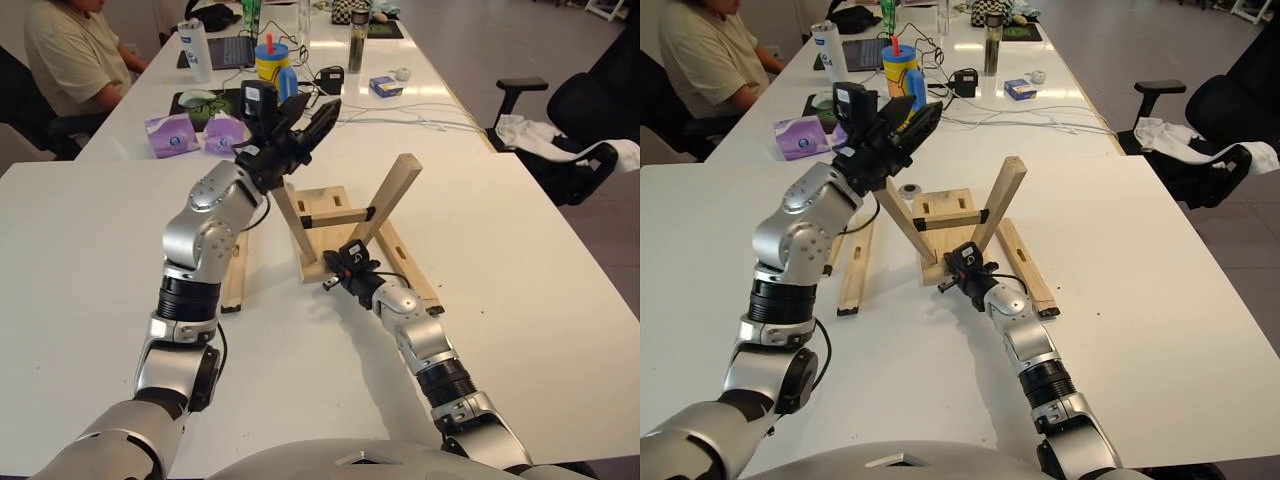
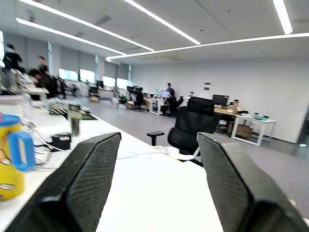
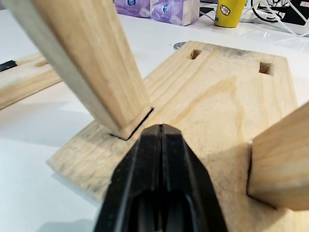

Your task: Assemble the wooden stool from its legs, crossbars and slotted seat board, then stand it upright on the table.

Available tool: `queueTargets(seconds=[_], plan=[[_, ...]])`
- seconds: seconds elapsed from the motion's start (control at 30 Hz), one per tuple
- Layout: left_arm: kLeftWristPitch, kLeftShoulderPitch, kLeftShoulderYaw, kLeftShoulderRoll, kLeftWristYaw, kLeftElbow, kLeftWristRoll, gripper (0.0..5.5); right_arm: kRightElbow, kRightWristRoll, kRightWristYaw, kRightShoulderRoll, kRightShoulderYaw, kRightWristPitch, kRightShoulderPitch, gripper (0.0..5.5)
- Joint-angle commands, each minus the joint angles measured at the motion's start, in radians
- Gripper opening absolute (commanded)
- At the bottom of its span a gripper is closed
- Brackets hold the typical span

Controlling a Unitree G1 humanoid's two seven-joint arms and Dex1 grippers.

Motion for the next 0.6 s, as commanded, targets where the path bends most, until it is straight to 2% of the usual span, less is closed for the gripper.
queueTargets(seconds=[0.03,0.13,0.27,0.37,0.6], plan=[[0.045,0.141,-0.106,-0.017,0.088,0.130,0.182,2.97,0.095,-0.036,-0.006,-0.029,0.009,0.114,0.058,0.00],[-0.030,0.036,-0.028,-0.019,0.120,0.081,0.205,2.97,0.106,-0.037,-0.001,-0.031,0.009,0.114,0.049,0.00],[-0.120,0.044,0.072,-0.031,0.179,-0.052,0.215,2.97,0.126,-0.038,0.002,-0.018,0.009,0.068,0.033,0.00],[-0.130,0.127,0.130,-0.015,0.223,-0.177,0.237,2.97,0.048,0.013,0.033,-0.013,-0.024,0.019,0.051,0.00],[-0.072,0.480,0.179,0.019,0.218,-0.358,0.264,2.97,-0.281,0.128,0.083,-0.038,-0.095,0.015,0.123,0.00]])
